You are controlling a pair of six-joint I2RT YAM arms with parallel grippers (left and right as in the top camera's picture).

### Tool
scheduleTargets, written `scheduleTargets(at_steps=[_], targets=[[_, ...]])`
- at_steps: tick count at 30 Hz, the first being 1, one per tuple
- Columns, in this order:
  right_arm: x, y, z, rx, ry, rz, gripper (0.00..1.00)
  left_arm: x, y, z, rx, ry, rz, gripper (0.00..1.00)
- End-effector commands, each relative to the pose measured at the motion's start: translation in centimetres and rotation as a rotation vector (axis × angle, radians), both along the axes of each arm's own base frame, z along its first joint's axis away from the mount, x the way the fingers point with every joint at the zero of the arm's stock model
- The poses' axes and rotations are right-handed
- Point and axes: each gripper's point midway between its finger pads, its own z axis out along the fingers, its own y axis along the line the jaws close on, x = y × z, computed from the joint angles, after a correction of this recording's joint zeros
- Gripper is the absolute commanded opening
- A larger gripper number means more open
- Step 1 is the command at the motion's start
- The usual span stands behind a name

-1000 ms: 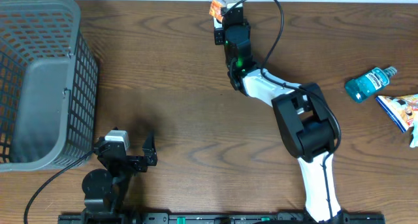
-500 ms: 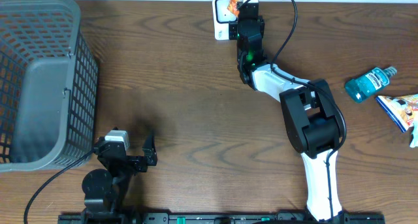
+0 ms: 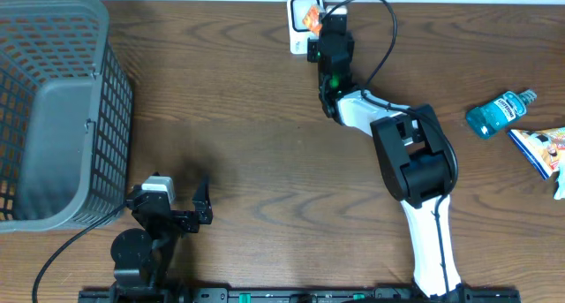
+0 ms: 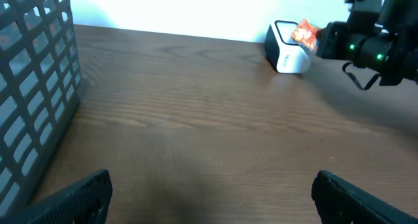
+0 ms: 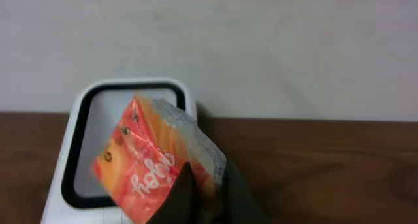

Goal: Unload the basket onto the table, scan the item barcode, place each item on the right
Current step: 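Hold the tissue pack in front of the scanner window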

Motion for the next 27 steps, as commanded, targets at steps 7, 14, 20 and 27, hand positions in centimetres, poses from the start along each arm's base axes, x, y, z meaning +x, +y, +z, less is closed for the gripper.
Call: scheduleTargets(at_steps=[7, 14, 20, 27], targets=[[-0.1, 2.3, -1.7, 0.026, 0.033, 0.108, 0.01, -0.1, -0.2, 0.7, 0.004, -0.018, -0.010, 0.98], [0.3, 2.8, 0.4, 0.054, -0.047, 0.115, 0.01, -0.1, -0.2, 0.7, 0.004, -0.018, -0.010, 0.98], [0.8, 3.7, 3.7, -0.059, -0.137, 0.089, 0.01, -0.1, -0.2, 0.7, 0.004, -0.018, -0.010, 0.98], [0.9, 4.2, 5.0, -0.114, -0.183, 0.091, 0.01, -0.1, -0.2, 0.7, 0.004, -0.018, -0.010, 0.98]])
